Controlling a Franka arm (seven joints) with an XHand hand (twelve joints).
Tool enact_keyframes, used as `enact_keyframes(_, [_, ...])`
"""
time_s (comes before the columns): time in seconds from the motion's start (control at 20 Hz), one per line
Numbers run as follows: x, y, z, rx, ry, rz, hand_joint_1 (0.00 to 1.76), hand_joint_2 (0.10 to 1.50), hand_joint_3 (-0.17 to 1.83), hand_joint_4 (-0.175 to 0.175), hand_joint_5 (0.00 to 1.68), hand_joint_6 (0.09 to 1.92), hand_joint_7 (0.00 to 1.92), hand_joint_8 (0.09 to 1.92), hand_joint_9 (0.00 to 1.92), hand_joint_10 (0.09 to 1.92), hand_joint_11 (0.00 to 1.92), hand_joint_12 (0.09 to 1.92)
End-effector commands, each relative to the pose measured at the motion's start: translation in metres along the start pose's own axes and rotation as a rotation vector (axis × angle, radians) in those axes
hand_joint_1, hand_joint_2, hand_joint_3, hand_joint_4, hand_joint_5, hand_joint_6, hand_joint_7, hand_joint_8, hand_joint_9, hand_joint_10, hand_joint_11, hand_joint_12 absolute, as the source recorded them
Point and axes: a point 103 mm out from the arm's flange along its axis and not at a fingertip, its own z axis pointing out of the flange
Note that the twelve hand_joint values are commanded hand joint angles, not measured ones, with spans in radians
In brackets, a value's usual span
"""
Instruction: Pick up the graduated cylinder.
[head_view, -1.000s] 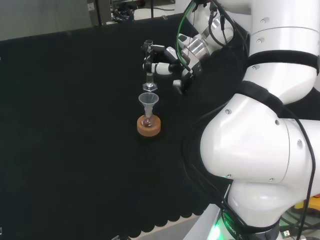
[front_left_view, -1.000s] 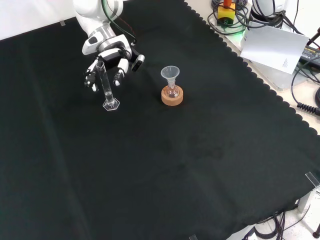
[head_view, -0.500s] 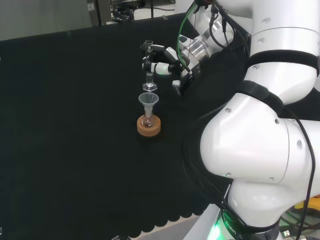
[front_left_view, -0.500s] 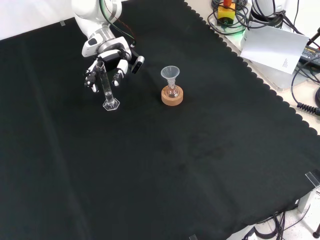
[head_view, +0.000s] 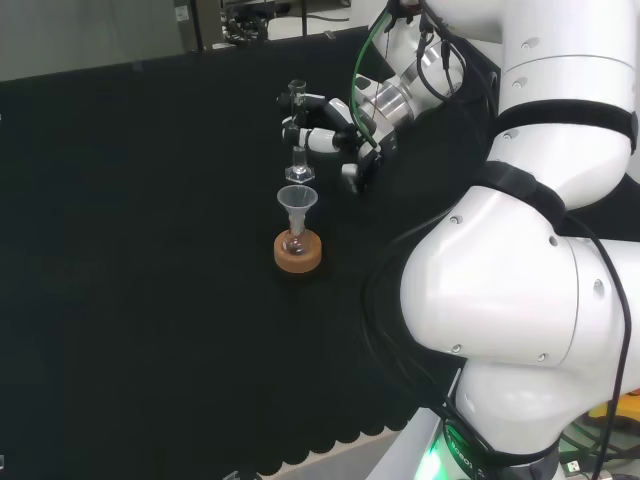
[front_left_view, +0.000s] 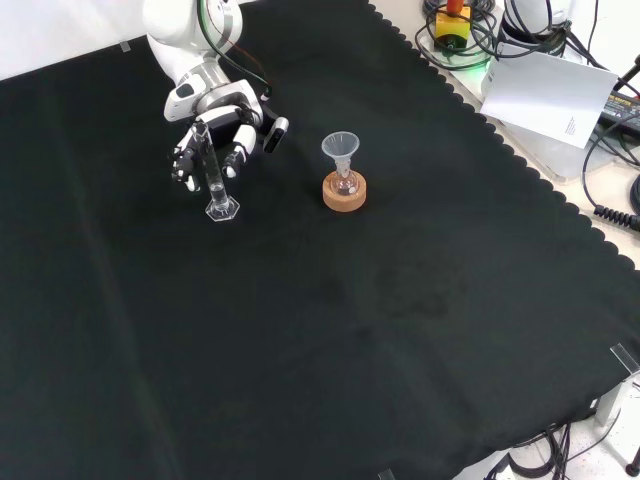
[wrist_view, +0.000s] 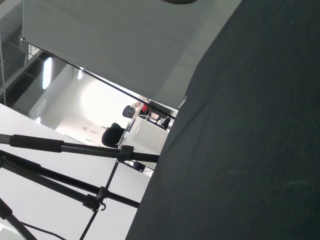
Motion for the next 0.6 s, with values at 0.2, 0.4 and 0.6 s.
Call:
enact_keyframes(0.2, [0.0024, 0.0006, -0.0025, -0.031, 0.013, -0.013, 1.11, 1.11, -0.17, -0.029, 0.63, 0.42, 0.46, 0.62, 0.79, 0.43, 0.64, 1.11])
enact_keyframes(0.4, [0.0044, -0.0002, -0.0032, -0.038, 0.016, -0.022, 1.12, 1.12, -0.17, -0.027, 0.62, 0.48, 0.47, 0.62, 0.80, 0.42, 0.65, 1.11])
enact_keyframes(0.6, [0.0034, -0.0002, -0.0009, -0.034, 0.014, -0.018, 1.12, 1.12, -0.17, -0.027, 0.62, 0.50, 0.47, 0.62, 0.81, 0.42, 0.66, 1.11])
